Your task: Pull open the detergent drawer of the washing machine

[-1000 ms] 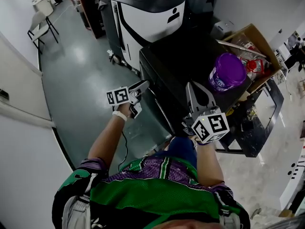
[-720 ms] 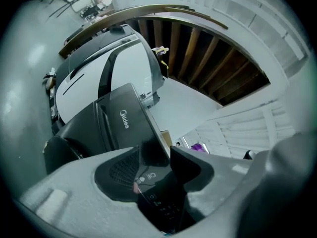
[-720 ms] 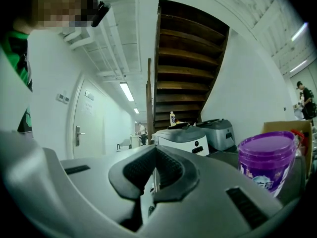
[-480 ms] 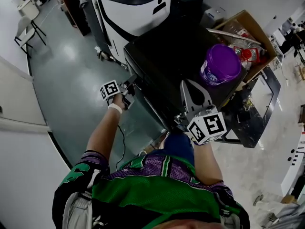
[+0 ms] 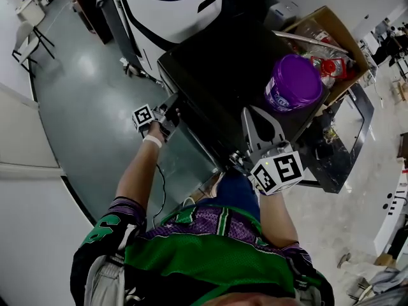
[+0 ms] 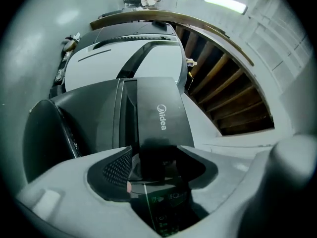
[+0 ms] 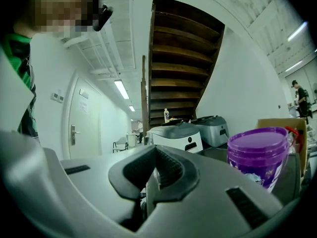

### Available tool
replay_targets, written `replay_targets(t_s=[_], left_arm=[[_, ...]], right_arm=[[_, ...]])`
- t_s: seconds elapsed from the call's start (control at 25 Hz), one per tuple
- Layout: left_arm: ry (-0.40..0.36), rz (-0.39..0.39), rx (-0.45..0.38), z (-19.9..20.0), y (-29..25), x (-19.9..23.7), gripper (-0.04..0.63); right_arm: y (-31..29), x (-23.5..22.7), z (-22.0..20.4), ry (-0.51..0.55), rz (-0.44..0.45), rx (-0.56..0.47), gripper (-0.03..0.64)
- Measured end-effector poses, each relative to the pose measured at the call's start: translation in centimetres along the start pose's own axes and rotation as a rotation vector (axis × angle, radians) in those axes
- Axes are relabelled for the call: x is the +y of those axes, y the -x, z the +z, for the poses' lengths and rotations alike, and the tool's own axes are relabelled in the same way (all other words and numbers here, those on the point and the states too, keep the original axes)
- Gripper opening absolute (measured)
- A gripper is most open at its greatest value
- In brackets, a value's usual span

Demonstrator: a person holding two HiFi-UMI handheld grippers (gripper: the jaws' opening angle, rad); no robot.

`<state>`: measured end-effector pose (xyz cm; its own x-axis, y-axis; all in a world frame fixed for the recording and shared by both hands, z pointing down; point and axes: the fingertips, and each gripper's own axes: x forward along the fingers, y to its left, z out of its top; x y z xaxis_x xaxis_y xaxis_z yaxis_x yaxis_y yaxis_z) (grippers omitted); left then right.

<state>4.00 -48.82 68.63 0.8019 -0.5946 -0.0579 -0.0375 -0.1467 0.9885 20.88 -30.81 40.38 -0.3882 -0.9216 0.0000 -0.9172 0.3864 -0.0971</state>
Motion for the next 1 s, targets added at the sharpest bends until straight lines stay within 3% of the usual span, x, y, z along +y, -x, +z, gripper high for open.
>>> replay_targets(t_s=[0.4,1.0], left_arm=[[0.105,-0.189,-0.011,0.0,-0.9,-1.1,0.272],[0.101,-0.151,-0.01,-0.1,-0.8,-1.4,0.272]], right_arm=[[0.1,-0.8,-1.1,-0.005,-0.018,0.025,0.0],[0.0,-0.1,-1.1,-0.003,-0.015,0.04,0.0]])
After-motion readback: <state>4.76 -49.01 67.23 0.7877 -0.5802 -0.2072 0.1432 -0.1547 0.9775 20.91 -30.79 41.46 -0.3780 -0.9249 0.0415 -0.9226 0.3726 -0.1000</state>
